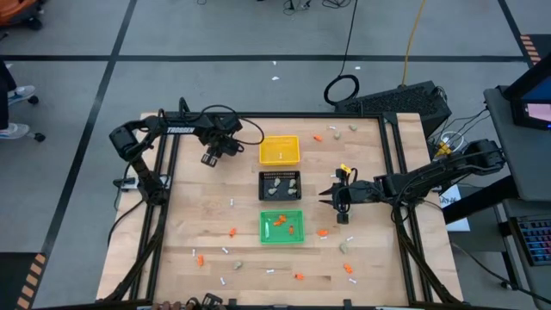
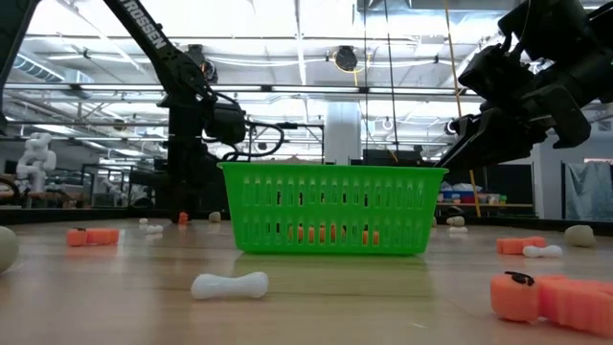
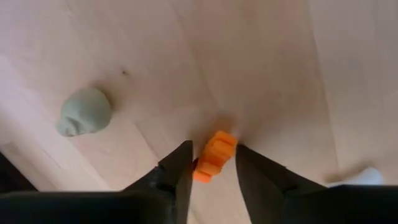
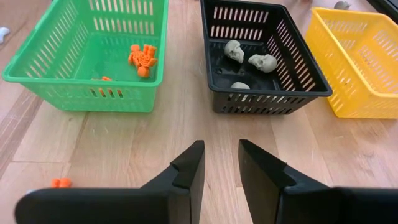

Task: Sort Halloween decoration
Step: Put the orange skeleton toy into the green basket, then put the gray skull toy into the black basket

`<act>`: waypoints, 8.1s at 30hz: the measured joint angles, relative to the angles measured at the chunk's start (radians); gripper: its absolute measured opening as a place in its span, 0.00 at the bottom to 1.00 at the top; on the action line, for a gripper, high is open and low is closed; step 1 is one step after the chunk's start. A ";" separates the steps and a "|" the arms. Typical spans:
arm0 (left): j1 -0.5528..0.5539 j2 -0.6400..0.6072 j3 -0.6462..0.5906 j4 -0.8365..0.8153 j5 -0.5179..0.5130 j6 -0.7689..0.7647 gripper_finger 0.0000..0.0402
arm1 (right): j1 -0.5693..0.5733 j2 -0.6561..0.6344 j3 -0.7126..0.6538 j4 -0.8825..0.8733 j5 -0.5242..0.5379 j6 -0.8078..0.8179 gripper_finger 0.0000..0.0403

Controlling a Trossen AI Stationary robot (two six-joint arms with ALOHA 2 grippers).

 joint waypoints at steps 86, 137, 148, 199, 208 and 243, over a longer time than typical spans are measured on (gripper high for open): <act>-0.819 -0.642 0.002 0.289 0.154 0.344 0.04 | 0.000 0.000 0.000 0.016 0.000 0.002 0.21; -0.988 -0.225 0.003 0.764 0.020 -1.008 0.04 | 0.031 -0.027 0.055 -0.240 -0.031 0.250 0.21; -0.990 -0.068 0.028 0.761 0.018 -1.114 0.04 | 0.147 -0.026 0.277 -0.679 -0.027 0.447 0.21; -1.004 0.103 0.150 0.750 -0.002 -1.156 0.36 | 0.337 0.162 0.490 -1.139 -0.003 0.844 0.50; -1.040 0.103 0.150 0.750 0.021 -1.181 0.36 | 0.352 0.292 0.489 -1.085 0.073 0.896 0.56; -1.046 0.103 0.150 0.758 0.020 -1.179 0.36 | 0.166 0.143 0.276 -0.963 -0.079 0.997 0.56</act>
